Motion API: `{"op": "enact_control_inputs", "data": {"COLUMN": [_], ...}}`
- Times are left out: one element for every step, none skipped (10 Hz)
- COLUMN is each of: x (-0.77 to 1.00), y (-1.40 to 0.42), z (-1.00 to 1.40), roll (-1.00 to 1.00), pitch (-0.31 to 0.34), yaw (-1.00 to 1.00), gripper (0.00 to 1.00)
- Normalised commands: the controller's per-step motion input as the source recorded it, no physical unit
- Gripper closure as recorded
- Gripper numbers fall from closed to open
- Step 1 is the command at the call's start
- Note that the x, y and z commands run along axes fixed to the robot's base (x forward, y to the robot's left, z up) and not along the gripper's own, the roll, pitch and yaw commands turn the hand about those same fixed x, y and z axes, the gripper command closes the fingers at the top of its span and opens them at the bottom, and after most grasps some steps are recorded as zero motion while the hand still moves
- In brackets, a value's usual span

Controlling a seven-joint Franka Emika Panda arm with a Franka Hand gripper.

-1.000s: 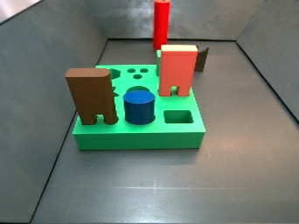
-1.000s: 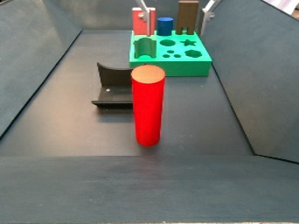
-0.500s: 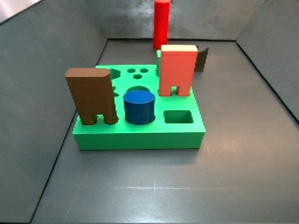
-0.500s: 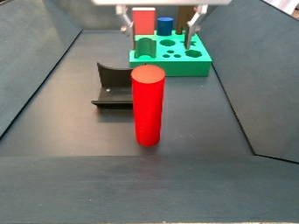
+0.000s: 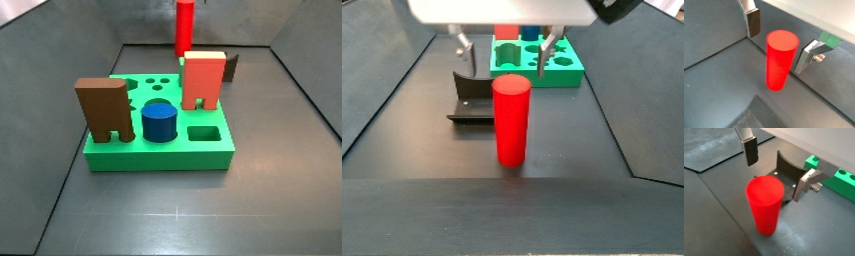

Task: Pick up the round object. Move up. Move to above the board. Insert the round object.
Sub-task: Pick up the round object.

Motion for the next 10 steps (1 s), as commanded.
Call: {"op": "enact_control_inputs", "data": {"x": [0.00,0.00,0.00,0.00,0.03,0.03,0.02,0.02,0.00,0.00], "y": [0.27,0.22,0.22,0.16,0.12,0.12,0.11,0.11,0.01,0.00], "z": [-0.25,-0.29,-0.30,-0.29,-0.33,-0.33,-0.28,-0.22,0.00,0.00], "roll": [-0.12,-0.08,-0.06,-0.06,-0.05,-0.04,-0.06,-0.09,-0.06,0.00], "pitch": [-0.037,-0.019,-0.011,-0.017,-0.009,-0.007,-0.001,-0.001,0.000,0.000], "yaw": [0.00,0.00,0.00,0.00,0.00,0.00,0.00,0.00,-0.02,0.00], "gripper": [0.00,0.00,0.00,0.00,0.00,0.00,0.00,0.00,0.00,0.00]}}
